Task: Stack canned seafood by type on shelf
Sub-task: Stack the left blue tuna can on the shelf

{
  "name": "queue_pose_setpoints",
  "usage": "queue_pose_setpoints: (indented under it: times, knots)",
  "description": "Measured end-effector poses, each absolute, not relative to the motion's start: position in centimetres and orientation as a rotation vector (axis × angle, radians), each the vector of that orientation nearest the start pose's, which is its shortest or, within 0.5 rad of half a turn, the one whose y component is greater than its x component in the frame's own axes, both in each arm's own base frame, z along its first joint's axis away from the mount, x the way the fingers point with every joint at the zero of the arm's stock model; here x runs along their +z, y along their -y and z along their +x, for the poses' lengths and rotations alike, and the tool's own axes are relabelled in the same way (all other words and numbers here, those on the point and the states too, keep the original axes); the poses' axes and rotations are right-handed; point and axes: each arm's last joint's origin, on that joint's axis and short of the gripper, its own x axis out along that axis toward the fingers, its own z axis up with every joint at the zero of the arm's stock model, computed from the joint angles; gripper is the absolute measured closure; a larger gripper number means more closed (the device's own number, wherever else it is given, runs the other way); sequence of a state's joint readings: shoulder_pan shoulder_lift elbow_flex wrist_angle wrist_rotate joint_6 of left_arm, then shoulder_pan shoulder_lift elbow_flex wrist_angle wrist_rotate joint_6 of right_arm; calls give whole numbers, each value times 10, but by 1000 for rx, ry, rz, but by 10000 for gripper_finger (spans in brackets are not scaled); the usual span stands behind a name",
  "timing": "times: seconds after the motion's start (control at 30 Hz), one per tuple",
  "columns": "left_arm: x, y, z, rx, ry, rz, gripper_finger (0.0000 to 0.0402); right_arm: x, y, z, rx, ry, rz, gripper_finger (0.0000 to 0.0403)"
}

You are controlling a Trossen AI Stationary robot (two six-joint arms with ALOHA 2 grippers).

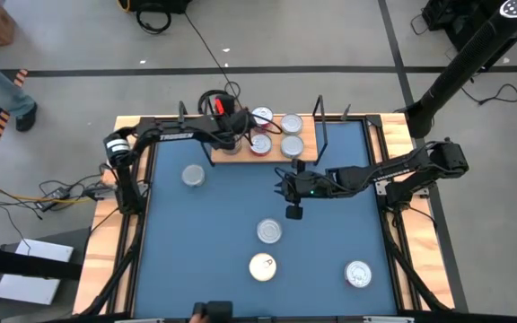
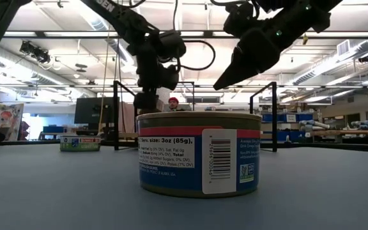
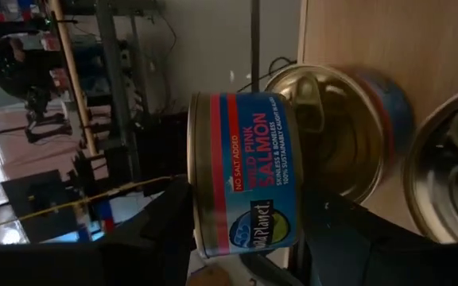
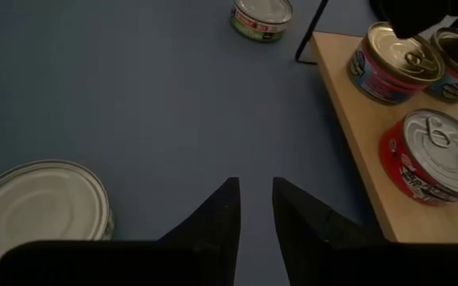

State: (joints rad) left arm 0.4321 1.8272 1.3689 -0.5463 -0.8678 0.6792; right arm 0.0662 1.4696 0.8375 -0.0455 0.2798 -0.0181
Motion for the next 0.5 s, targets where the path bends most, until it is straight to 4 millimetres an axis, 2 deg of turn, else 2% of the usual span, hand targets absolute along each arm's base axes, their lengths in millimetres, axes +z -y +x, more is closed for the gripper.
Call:
queue_pose_setpoints:
  times: [0.27,0.5]
  knots:
    - [228,-180,339,792,-1404,756,199,210,-15,301,-188,-670,-139,318]
    - [227,-176,338,761,-1424,752,149,210,-16,301,-187,-670,-138,317]
